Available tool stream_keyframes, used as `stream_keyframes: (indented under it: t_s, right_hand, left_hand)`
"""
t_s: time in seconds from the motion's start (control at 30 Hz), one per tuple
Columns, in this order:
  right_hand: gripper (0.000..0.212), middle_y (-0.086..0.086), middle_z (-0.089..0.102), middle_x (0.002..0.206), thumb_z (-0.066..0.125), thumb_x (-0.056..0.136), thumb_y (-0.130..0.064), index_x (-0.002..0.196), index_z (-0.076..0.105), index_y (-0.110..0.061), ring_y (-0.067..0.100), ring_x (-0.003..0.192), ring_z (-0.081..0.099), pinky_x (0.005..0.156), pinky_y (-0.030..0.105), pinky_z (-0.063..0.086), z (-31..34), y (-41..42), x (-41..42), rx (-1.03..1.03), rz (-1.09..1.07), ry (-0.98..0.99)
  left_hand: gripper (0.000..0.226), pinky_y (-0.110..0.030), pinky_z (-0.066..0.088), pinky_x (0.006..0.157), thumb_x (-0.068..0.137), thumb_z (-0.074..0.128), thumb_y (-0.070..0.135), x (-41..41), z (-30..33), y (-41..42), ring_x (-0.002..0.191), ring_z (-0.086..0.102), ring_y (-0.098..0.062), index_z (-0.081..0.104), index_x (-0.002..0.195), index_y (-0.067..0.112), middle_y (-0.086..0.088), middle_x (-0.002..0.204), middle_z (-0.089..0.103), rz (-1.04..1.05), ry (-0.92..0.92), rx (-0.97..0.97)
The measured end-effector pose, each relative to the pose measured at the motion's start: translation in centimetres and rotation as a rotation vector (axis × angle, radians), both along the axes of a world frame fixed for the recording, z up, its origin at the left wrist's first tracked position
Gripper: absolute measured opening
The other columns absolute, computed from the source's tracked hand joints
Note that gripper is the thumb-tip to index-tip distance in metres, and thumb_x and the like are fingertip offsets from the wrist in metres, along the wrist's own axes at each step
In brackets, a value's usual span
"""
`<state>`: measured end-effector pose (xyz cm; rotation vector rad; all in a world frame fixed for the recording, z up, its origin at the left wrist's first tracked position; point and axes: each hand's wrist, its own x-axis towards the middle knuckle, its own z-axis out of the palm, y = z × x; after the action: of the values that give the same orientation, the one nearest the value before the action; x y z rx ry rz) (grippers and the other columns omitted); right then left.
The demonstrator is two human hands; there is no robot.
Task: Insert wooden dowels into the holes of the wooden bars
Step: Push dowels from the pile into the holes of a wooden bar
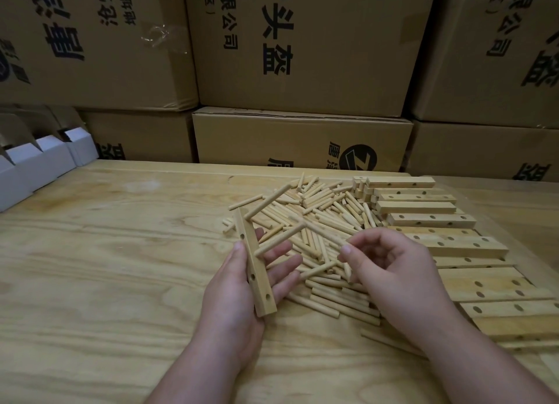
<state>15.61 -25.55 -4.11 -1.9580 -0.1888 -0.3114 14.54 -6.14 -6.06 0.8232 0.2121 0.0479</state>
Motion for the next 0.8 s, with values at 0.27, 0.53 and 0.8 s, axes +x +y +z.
stream_keyframes:
  t_s: [0.27, 0.53, 0.8]
  right_hand:
    - [0.02, -0.002, 0.069, 0.077, 0.079, 0.084, -0.015, 0.085, 0.072, -0.033, 0.008, 0.064, 0.061, 0.058, 0.027, 0.053, 0.4, -0.2, -0.5, -0.047, 0.22, 0.045]
    - [0.015, -0.006, 0.069, 0.079, 0.078, 0.086, -0.02, 0.086, 0.073, -0.034, 0.016, 0.064, 0.061, 0.058, 0.025, 0.05, 0.5, -0.1, -0.6, -0.177, 0.331, 0.064]
    - [0.022, -0.012, 0.068, 0.082, 0.076, 0.086, -0.019, 0.09, 0.072, -0.04, 0.002, 0.064, 0.059, 0.058, 0.015, 0.049, 1.4, -0.3, -0.8, -0.238, 0.326, 0.0]
  left_hand:
    - [0.045, -0.039, 0.064, 0.059, 0.108, 0.03, 0.043, 0.1, 0.0, 0.4, 0.09, 0.076, -0.036, 0.06, 0.127, 0.016, -0.017, 0.107, 0.076, 0.017, -0.003, -0.077]
    - [0.046, -0.038, 0.062, 0.061, 0.108, 0.031, 0.045, 0.1, -0.1, 0.5, 0.092, 0.076, -0.037, 0.061, 0.129, 0.017, -0.016, 0.108, 0.076, 0.005, -0.013, -0.093]
    - [0.036, -0.038, 0.062, 0.058, 0.105, 0.042, 0.038, -0.2, 0.1, 0.3, 0.094, 0.075, -0.039, 0.063, 0.127, 0.02, -0.016, 0.11, 0.076, -0.006, -0.037, -0.055]
